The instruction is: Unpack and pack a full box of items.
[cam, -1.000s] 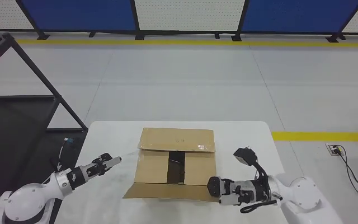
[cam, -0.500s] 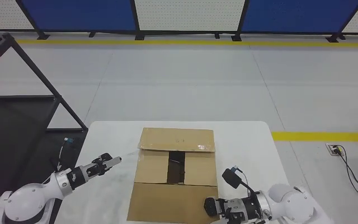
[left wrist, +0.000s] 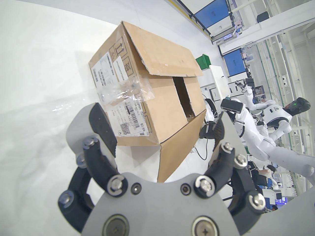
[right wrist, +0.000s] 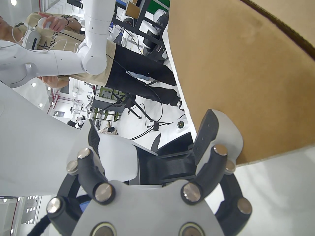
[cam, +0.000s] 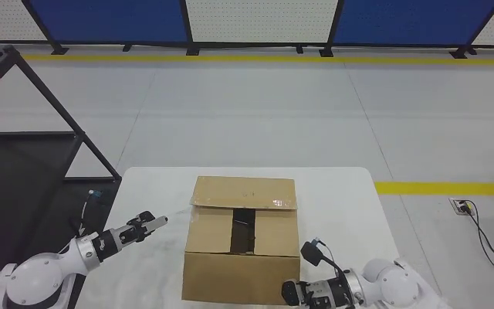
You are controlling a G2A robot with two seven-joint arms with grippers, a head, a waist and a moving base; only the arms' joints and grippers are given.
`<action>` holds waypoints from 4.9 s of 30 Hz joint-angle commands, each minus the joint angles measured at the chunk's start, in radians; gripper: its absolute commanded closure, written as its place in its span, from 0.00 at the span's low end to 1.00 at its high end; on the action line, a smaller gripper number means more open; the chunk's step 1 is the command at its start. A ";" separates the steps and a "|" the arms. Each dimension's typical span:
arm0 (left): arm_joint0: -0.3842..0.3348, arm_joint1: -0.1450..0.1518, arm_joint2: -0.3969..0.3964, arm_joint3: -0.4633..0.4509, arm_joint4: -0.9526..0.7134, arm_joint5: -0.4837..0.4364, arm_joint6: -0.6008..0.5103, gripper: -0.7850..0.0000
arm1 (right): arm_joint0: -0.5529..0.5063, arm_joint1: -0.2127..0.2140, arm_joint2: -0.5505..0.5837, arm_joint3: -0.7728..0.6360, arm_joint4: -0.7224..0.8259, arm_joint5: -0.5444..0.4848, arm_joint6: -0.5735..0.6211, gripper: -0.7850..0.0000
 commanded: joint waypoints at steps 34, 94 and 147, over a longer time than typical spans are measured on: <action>0.000 0.000 0.000 0.000 0.000 0.000 0.000 0.00 | 0.095 0.072 -0.106 -0.027 0.065 -0.082 -0.082 0.00; 0.054 0.022 -0.045 -0.008 -0.189 -0.172 -0.015 0.00 | 0.212 0.065 -0.003 0.149 0.568 0.479 -0.409 0.00; 0.103 0.037 -0.077 0.008 -0.294 -0.139 0.079 0.00 | 0.388 -0.099 -0.095 0.274 0.694 0.646 -0.525 0.00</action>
